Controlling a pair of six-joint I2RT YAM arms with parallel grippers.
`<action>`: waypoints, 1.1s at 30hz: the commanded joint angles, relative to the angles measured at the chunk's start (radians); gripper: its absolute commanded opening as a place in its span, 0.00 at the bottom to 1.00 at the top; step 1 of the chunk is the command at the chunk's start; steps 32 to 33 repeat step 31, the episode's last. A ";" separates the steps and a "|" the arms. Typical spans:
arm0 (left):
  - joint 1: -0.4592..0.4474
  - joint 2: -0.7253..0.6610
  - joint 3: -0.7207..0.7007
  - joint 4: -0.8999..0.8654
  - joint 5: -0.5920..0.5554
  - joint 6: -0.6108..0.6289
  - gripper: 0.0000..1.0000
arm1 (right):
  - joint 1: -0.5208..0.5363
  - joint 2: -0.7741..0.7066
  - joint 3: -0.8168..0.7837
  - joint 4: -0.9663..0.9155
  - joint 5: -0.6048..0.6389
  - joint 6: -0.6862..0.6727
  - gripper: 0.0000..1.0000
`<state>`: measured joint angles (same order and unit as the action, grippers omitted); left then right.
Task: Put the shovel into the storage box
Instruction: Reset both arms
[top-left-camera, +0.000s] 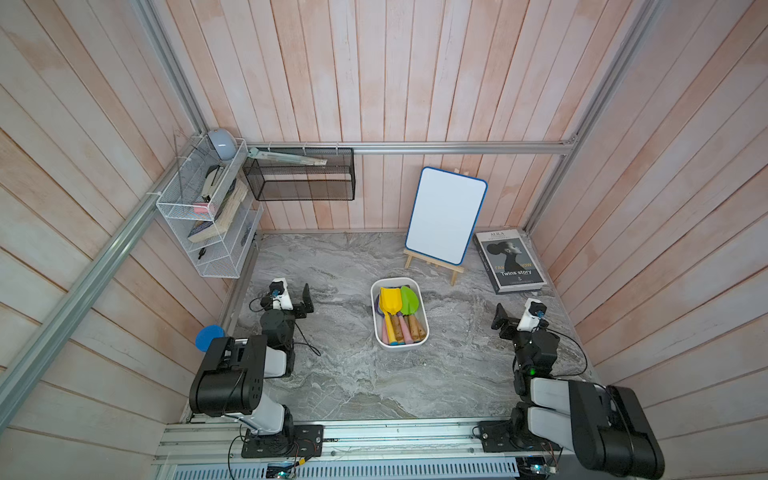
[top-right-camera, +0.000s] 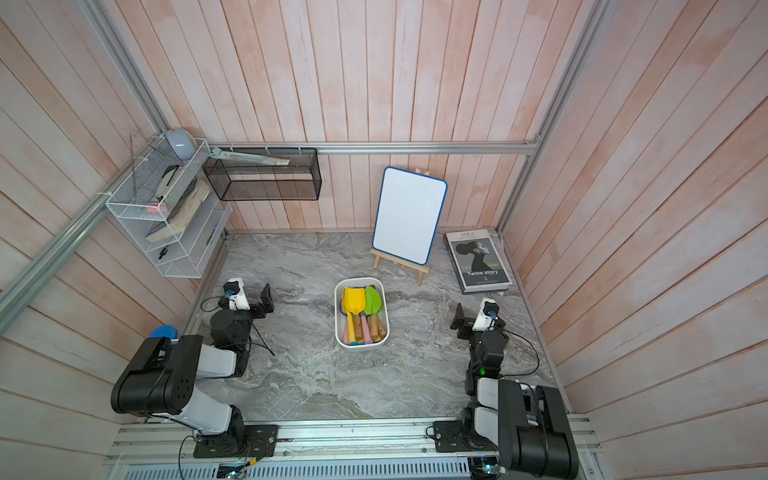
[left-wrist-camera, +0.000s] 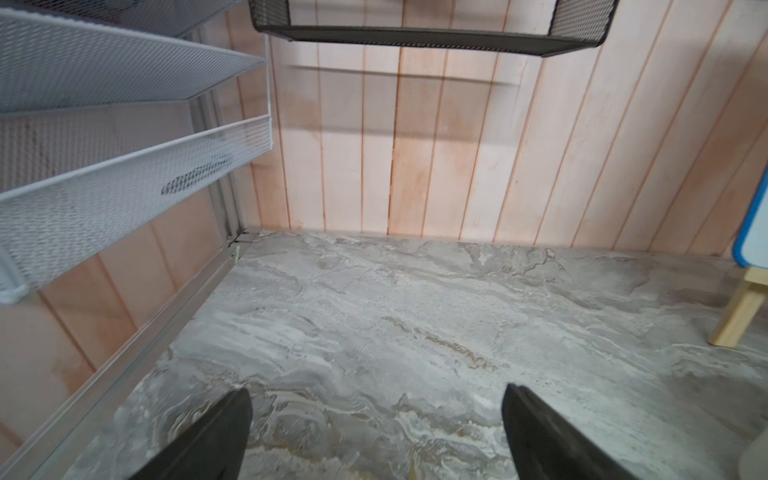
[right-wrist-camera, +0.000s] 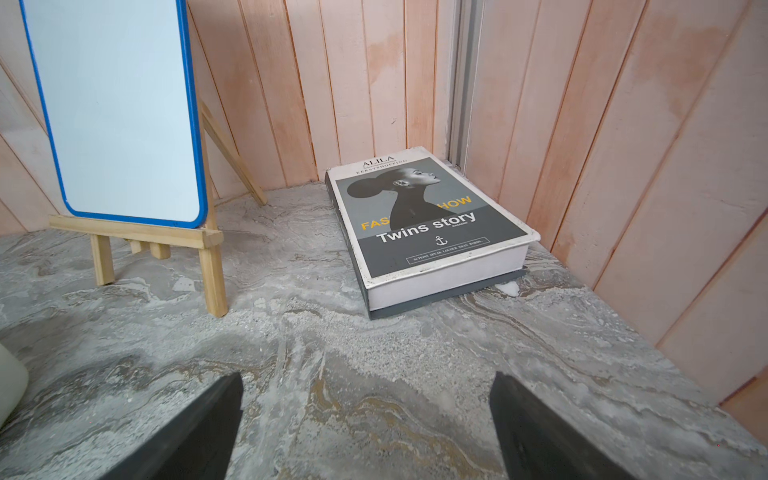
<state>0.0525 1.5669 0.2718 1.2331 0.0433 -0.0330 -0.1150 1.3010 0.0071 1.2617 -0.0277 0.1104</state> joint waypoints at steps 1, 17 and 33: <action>0.004 -0.007 0.006 -0.070 0.061 0.011 1.00 | -0.004 0.188 -0.010 0.374 0.007 0.000 0.98; 0.003 -0.005 0.004 -0.068 0.052 0.013 1.00 | 0.078 0.253 0.210 0.056 0.058 -0.077 0.98; 0.002 -0.006 0.006 -0.070 0.053 0.013 1.00 | 0.078 0.259 0.205 0.074 0.058 -0.077 0.98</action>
